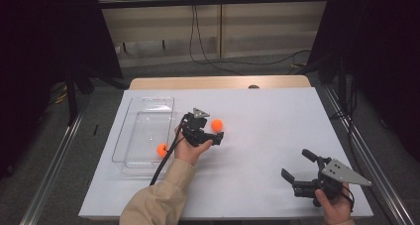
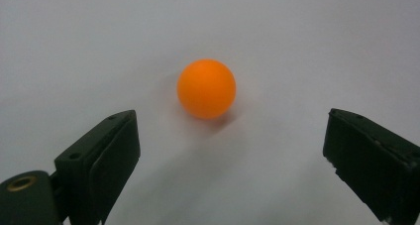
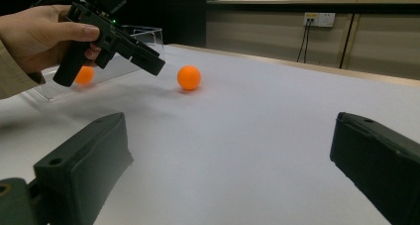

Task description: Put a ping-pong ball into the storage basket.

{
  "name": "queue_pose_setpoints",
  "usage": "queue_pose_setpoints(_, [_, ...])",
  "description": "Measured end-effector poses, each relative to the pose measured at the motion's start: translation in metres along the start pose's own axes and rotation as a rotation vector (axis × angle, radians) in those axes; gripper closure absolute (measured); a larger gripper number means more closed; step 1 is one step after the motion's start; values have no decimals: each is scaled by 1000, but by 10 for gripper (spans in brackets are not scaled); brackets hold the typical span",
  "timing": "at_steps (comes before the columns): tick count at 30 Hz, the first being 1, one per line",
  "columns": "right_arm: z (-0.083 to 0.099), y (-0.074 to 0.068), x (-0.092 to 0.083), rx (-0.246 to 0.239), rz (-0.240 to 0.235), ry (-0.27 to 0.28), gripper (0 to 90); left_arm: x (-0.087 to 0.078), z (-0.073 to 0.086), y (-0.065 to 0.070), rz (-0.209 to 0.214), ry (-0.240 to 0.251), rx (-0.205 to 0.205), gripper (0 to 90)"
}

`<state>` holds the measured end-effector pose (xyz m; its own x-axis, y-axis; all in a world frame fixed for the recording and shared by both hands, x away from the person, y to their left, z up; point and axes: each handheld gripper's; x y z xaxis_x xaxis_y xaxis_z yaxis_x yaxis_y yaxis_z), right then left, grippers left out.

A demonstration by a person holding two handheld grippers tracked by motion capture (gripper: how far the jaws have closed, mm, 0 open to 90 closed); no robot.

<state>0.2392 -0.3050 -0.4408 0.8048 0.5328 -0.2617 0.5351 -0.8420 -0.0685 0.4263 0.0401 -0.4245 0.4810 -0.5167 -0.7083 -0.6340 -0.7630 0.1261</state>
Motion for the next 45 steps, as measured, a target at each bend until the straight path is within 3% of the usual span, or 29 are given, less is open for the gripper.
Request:
queue_pose_setpoints(31, [0, 0, 1, -1, -1, -2, 13, 10, -1, -5, -22, 2, 4, 81])
queue_pose_setpoints(45, [1, 1, -1, -1, 2, -3, 12, 19, -5, -6, -22, 12, -28, 80])
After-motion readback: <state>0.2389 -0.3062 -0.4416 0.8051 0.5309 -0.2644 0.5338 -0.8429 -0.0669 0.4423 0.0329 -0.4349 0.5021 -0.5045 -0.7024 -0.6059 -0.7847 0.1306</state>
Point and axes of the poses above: each handheld gripper's, and its own axes: x roughly forward along the jaws, z roughly out of its underside, y roughly to its right, and after that the axes turned 4 degrees about -y, right-handed
